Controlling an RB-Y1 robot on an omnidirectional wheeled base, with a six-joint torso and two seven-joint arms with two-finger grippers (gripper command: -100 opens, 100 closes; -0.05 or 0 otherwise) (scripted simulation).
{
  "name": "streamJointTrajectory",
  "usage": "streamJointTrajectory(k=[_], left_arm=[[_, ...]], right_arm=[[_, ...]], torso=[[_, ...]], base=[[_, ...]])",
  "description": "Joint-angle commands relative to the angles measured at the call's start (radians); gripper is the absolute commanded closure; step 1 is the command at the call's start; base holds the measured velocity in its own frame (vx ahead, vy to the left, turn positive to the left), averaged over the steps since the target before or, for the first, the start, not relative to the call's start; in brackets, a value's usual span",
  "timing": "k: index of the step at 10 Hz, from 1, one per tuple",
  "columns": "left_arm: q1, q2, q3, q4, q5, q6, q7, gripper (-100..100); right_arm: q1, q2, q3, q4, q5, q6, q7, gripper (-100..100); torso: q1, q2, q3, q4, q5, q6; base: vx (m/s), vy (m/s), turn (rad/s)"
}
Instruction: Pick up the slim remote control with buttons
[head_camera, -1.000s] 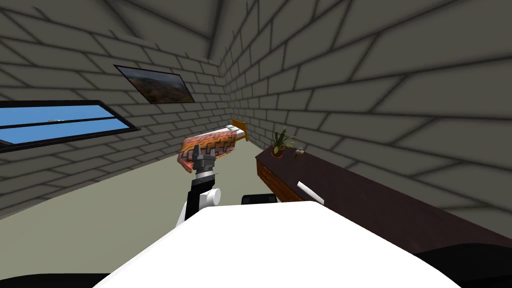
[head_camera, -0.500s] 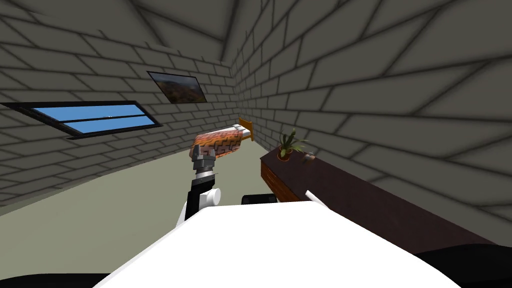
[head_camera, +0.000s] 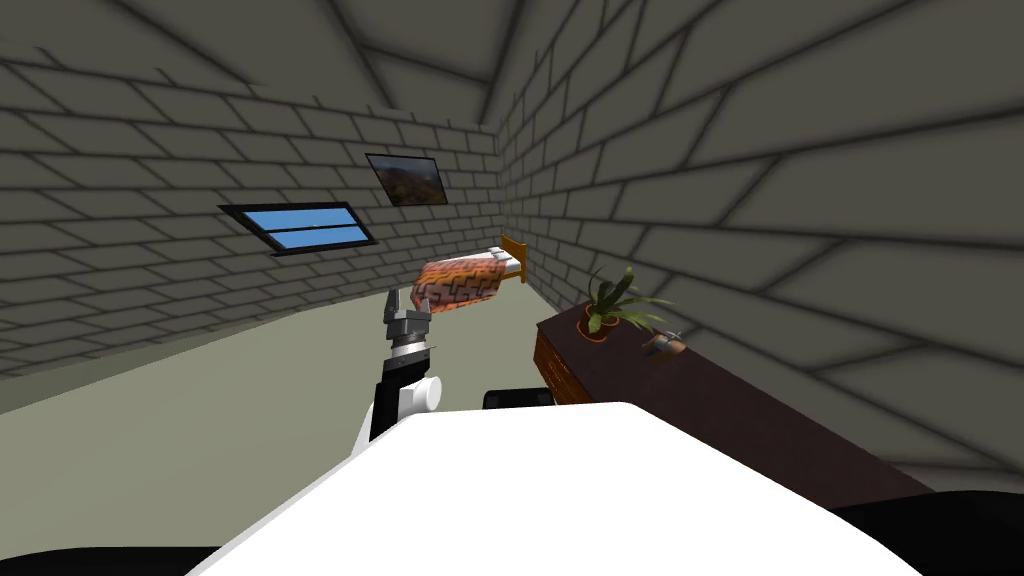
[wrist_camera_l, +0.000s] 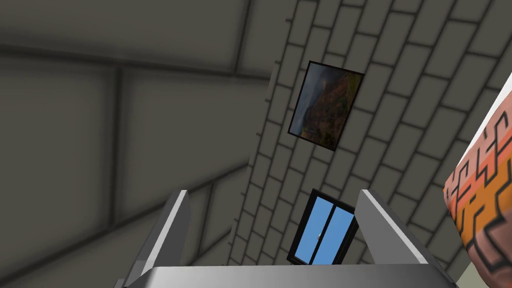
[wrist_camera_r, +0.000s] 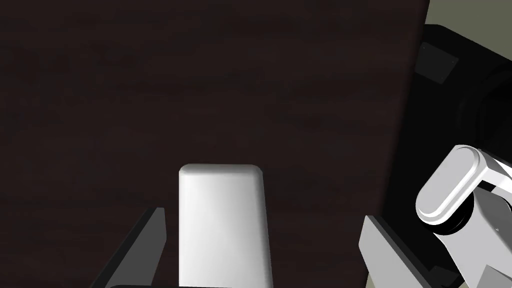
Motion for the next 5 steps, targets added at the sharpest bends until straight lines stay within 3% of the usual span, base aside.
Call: streamJointTrajectory(k=[1, 2, 3, 4, 5], left_arm=[[0.000, 0.000, 0.000, 0.000, 0.000, 0.000, 0.000, 0], [0.000, 0.000, 0.000, 0.000, 0.000, 0.000, 0.000, 0], [0.000, 0.000, 0.000, 0.000, 0.000, 0.000, 0.000, 0], [0.000, 0.000, 0.000, 0.000, 0.000, 0.000, 0.000, 0], [0.000, 0.000, 0.000, 0.000, 0.000, 0.000, 0.000, 0]], right_arm=[[-0.027, 0.019, 0.017, 0.033, 0.000, -0.011, -0.016, -100], [-0.016, 0.014, 0.009, 0.023, 0.000, -0.007, -0.006, -100], [-0.018, 0.016, 0.010, 0.025, 0.000, -0.009, -0.008, 0], [-0.027, 0.045, 0.012, 0.040, 0.003, 0.004, -0.004, -100], [-0.032, 0.065, 0.013, 0.049, 0.006, 0.013, -0.001, -100]], torso=[[0.000, 0.000, 0.000, 0.000, 0.000, 0.000], [0.000, -0.001, 0.000, 0.000, 0.000, -0.001], [0.001, 0.003, 0.001, 0.000, 0.000, 0.002], [0.001, 0.007, 0.004, 0.001, 0.000, 0.001], [0.000, 0.009, 0.005, 0.002, 0.000, 0.001]], base=[[0.134, -0.012, 0.366], [0.066, -0.014, 0.087], [0.013, -0.004, -0.012], [-0.003, -0.030, 0.054], [-0.024, -0.055, 0.065]])
